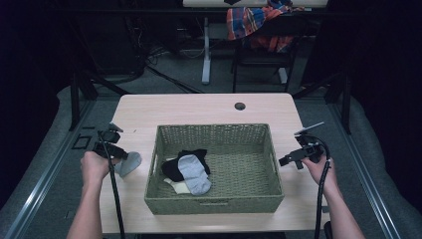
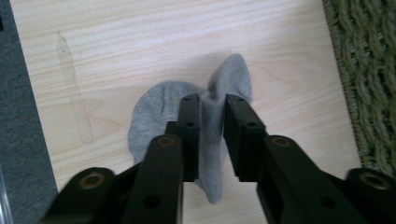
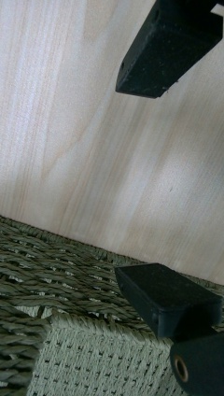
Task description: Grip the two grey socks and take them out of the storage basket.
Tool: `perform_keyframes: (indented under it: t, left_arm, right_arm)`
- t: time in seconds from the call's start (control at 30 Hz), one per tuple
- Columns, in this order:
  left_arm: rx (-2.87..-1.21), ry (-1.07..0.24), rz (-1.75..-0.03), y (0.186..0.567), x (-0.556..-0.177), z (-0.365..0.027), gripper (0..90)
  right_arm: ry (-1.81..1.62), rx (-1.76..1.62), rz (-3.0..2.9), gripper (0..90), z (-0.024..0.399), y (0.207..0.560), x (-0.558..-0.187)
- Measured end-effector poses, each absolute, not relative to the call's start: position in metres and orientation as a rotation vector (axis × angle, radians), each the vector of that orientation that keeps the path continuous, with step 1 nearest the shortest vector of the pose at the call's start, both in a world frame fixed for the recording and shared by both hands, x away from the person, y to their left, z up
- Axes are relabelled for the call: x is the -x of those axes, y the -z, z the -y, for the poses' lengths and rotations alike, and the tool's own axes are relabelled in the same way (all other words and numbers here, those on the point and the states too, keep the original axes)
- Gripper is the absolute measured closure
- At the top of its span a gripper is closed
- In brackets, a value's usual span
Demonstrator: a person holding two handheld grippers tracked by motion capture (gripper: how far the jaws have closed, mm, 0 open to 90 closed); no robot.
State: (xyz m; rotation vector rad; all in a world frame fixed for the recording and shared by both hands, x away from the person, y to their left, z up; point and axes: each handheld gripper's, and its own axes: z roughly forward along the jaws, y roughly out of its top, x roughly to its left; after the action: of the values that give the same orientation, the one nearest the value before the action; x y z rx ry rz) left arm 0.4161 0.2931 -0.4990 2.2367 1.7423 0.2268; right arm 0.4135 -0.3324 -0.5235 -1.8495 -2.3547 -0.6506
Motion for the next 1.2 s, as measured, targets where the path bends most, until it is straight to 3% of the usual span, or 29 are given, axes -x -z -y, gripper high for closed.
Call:
perform_keyframes:
  t: [0.2,0.23,0.27,0.43,0.77,1.2]
  left_arm:
    - [-2.216,-0.265,-1.731,0.483,-0.411,-0.292,46.5]
    - [-2.217,-0.279,-1.722,0.476,-0.409,-0.289,46.5]
    - [-2.220,-0.296,-1.707,0.469,-0.407,-0.285,37.4]
    - [-2.262,-0.332,-1.619,0.450,-0.403,-0.267,18.6]
    - [-2.342,-0.399,-1.427,0.424,-0.394,-0.223,8.6]
    - [-2.416,-0.412,-1.276,0.420,-0.389,-0.182,0.3]
  right_arm:
    - [0.623,1.816,2.374,9.8,0.334,0.522,-0.414]
    - [0.652,1.848,2.355,9.8,0.332,0.523,-0.413]
    - [0.653,1.852,2.354,9.8,0.332,0.523,-0.413]
    - [0.653,1.852,2.352,9.8,0.332,0.524,-0.414]
    - [0.655,1.860,2.349,9.8,0.334,0.524,-0.412]
    - [0.632,1.821,2.364,9.8,0.335,0.523,-0.413]
